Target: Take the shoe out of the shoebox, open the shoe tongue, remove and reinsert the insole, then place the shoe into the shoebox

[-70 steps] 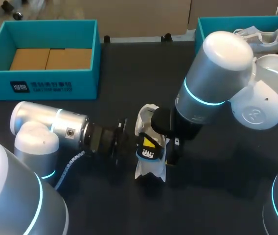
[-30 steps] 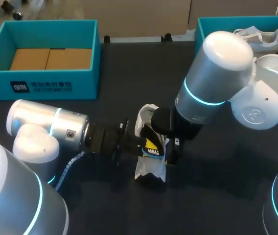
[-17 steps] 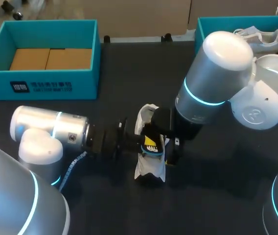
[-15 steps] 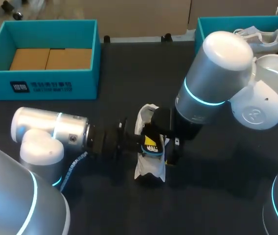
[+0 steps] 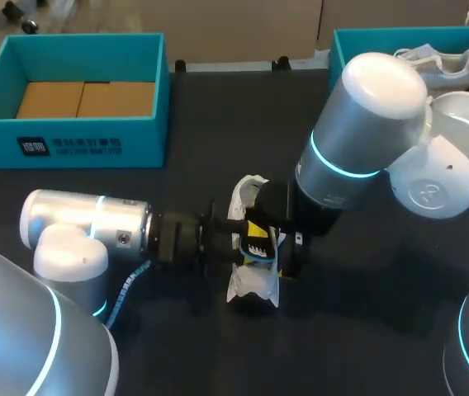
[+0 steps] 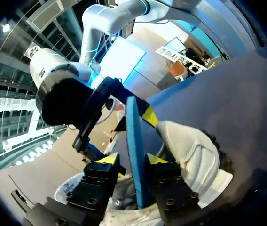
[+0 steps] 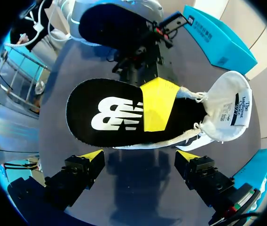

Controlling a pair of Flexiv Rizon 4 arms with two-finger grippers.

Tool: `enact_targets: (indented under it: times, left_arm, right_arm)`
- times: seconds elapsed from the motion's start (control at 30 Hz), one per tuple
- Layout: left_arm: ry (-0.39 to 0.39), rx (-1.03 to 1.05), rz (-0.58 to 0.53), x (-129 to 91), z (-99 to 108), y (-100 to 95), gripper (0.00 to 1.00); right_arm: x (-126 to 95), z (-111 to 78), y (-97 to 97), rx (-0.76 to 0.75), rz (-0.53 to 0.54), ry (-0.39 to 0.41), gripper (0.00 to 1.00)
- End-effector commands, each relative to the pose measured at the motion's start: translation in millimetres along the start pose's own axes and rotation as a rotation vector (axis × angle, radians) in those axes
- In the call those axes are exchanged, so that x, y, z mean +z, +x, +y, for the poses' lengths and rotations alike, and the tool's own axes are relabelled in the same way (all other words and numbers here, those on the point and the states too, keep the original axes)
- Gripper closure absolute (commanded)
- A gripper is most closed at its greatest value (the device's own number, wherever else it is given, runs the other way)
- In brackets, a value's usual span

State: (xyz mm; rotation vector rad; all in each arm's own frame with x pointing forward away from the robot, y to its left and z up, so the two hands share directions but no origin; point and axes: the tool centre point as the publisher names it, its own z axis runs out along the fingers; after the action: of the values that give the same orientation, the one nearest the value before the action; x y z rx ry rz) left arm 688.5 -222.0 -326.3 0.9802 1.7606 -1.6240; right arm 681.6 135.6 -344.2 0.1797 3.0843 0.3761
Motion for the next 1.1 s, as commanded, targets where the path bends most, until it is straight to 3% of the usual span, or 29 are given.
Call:
enact_targets:
  times: [0.03, 0.1, 0.13, 0.2, 0.37, 0.83, 1.1]
  left_arm:
    - [-0.014, 0.019, 0.003, -8, -21, -0.4, 0.61]
    - [-0.010, 0.029, 0.004, -7, -27, -0.5, 0.65]
    - [-0.010, 0.050, 0.011, -6, -30, -0.2, 0.74]
    - [-0.006, 0.063, 0.020, -4, -33, 1.5, 1.00]
    - [-0.027, 0.109, 0.032, 2, -28, 8.0, 1.00]
    - [-0.095, 0.123, 0.032, 10, 16, 11.0, 1.00]
    - [-0.105, 0.091, 0.028, 3, 14, 10.3, 1.00]
  right_arm:
    - [2, -0.1, 0.6, 0.000, -0.001, -0.001, 0.00]
    - [2, -0.1, 0.6, 0.000, -0.001, -0.001, 0.00]
    - [2, -0.1, 0.6, 0.000, -0.001, -0.001, 0.00]
    - [2, -0.1, 0.6, 0.000, -0.001, -0.001, 0.00]
    - [2, -0.1, 0.6, 0.000, -0.001, -0.001, 0.00]
    - [2, -0.1, 0.6, 0.000, -0.001, -0.001, 0.00]
    - [2, -0.1, 0.6, 0.000, -0.001, -0.001, 0.00]
